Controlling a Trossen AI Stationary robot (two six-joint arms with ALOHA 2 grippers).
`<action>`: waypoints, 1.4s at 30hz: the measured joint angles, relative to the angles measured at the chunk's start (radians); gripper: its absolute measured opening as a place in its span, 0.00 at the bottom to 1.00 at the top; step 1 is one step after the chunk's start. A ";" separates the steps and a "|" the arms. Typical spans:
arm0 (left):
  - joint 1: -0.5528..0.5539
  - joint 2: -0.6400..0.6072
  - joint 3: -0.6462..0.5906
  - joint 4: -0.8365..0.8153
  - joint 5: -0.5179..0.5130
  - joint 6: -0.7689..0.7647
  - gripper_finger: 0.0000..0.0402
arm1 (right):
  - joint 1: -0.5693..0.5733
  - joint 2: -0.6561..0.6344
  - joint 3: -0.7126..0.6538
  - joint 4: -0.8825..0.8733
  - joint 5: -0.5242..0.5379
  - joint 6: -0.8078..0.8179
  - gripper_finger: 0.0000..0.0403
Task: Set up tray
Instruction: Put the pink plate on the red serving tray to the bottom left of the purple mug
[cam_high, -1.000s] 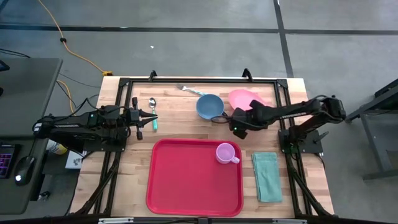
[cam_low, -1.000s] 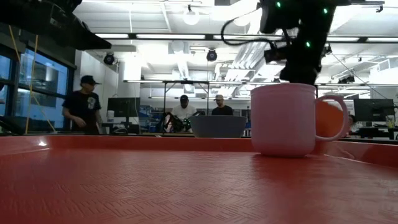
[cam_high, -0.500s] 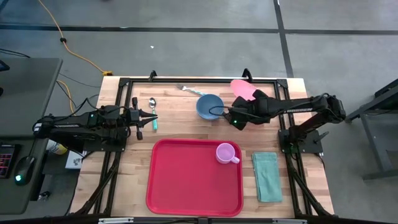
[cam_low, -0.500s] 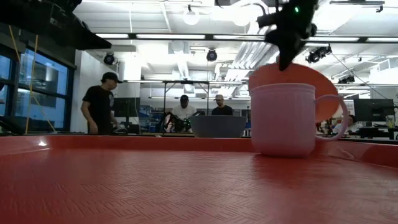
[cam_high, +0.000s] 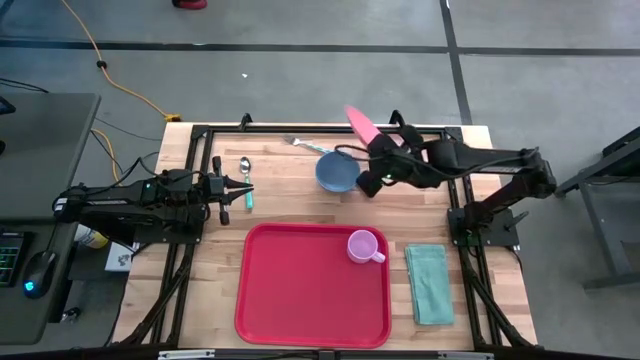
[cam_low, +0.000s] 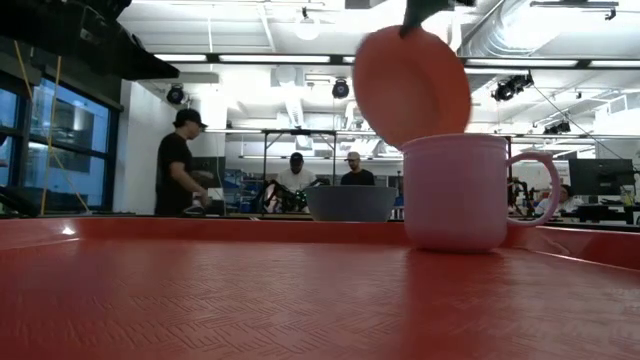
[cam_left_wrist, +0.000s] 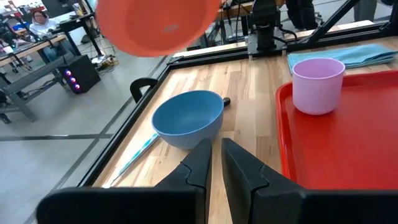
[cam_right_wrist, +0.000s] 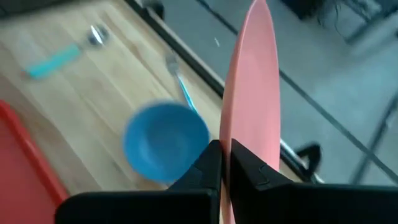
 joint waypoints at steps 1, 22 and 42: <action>0.000 0.000 0.000 0.000 0.001 0.000 0.17 | 0.007 0.000 0.016 0.021 0.000 -0.019 0.00; 0.000 0.000 0.000 0.007 -0.007 -0.070 0.17 | 0.245 0.074 0.099 0.411 -0.265 -0.258 0.00; 0.000 0.000 0.000 0.025 -0.010 -0.129 0.17 | 0.333 0.340 0.098 0.693 -0.456 -0.203 0.00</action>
